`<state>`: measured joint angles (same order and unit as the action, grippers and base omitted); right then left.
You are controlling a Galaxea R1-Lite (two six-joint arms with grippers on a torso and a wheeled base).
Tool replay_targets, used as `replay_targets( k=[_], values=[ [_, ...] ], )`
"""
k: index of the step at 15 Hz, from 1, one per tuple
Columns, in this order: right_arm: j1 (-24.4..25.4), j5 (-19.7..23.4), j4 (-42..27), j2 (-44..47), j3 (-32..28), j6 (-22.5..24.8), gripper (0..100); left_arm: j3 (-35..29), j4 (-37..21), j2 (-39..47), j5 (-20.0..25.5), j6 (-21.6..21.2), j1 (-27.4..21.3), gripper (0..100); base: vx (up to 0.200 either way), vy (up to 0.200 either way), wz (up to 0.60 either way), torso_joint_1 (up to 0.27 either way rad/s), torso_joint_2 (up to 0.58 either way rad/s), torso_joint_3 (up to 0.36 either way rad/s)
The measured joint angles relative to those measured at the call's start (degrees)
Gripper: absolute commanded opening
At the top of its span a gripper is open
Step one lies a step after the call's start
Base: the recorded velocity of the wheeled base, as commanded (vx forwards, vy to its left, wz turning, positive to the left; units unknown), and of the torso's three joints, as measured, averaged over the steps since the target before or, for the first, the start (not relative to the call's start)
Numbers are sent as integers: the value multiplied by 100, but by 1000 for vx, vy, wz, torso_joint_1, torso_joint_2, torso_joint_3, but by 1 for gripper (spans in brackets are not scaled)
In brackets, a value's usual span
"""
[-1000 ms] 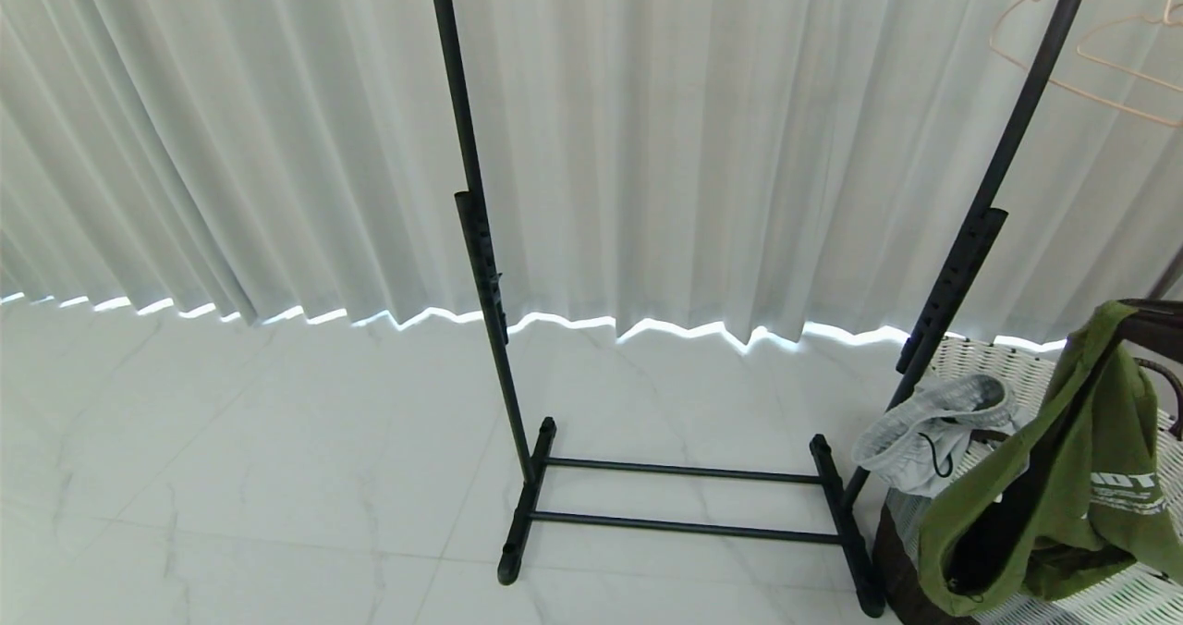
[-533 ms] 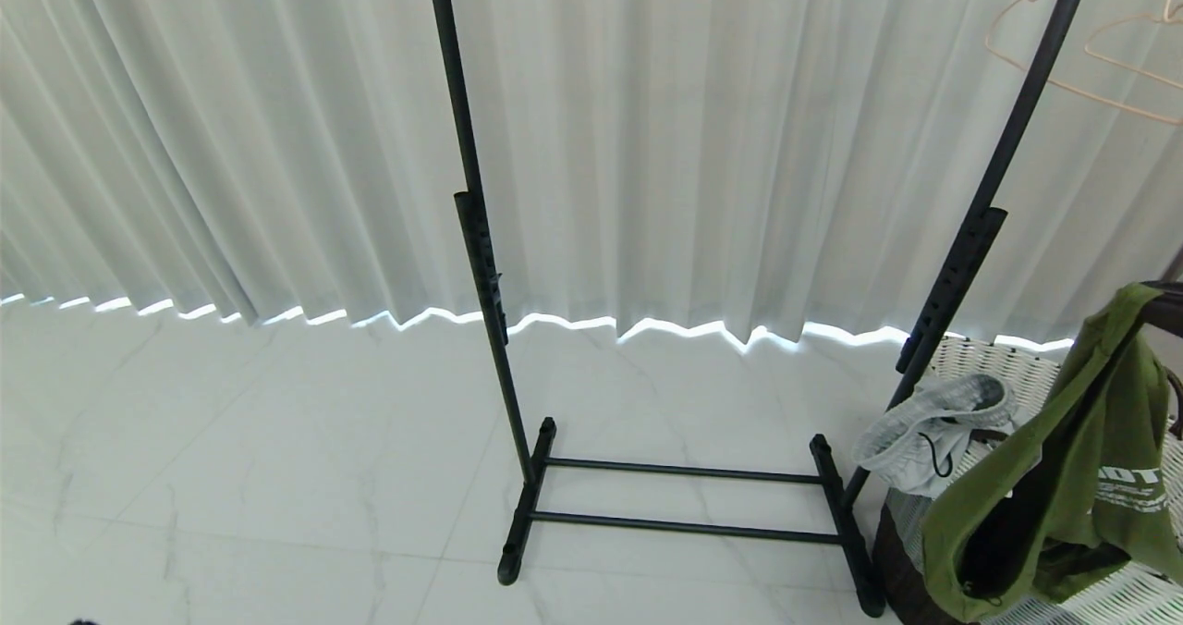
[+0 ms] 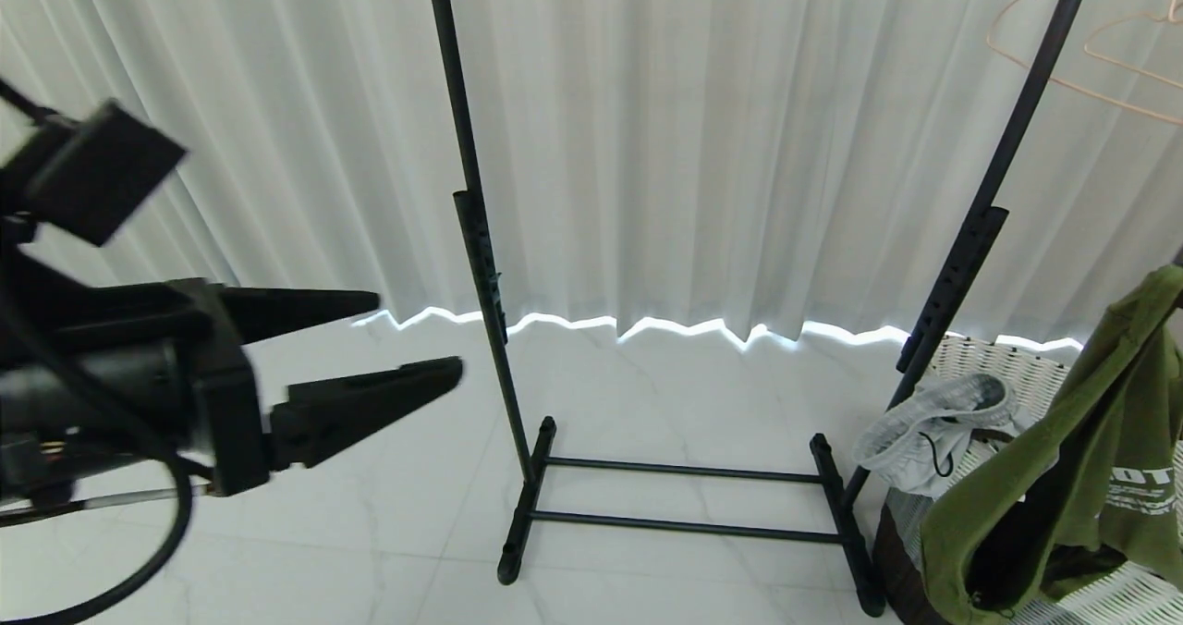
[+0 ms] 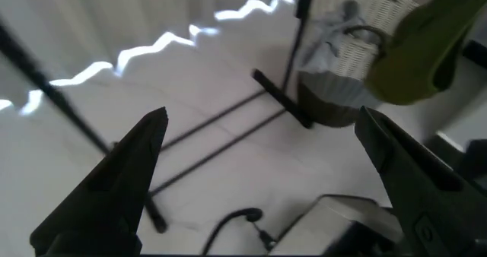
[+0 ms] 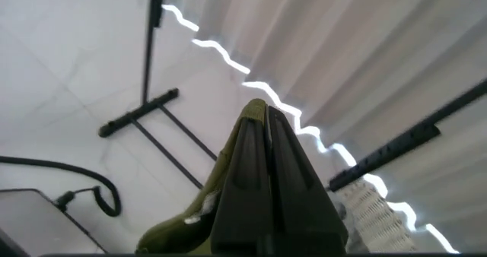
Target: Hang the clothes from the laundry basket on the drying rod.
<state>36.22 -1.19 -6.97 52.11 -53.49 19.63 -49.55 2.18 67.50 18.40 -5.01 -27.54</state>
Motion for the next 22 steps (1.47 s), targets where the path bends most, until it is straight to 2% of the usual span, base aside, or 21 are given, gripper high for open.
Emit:
replay_targets(
  k=[5, 8, 10, 15, 17, 19, 22],
  values=[
    [5, 362, 9, -18, -128, -189, 0, -575, 624, 1797, -1796, 1462, -2431, 100, 0, 0, 0, 0, 0, 0],
    [5, 617, 0, -22, -138, -211, 0, -1271, 707, 2817, -2206, 2304, -3412, 100, 0, 0, 0, 0, 0, 0],
    [5, 677, -6, -22, -119, -211, 0, -1855, 718, 3484, -2545, 2561, -3845, 100, 0, 0, 0, 0, 0, 0],
    [5, 680, -6, -96, -37, -217, 0, -3003, 723, 4843, -2882, 3060, -4352, 100, 0, 0, 0, 0, 0, 0],
    [2, 680, -6, -157, -30, -217, 0, -3178, 717, 5232, -3372, 3273, -4365, 100, 0, 0, 0, 0, 0, 0],
    [0, 680, -5, -206, -30, -217, 0, -3235, 718, 5458, -3479, 3612, -4329, 100, 0, 0, 0, 0, 0, 0],
    [-4, 680, -6, -265, -37, -211, 0, -3263, 723, 5620, -3550, 3680, -4272, 100, 0, 0, 0, 0, 0, 0]
  ],
)
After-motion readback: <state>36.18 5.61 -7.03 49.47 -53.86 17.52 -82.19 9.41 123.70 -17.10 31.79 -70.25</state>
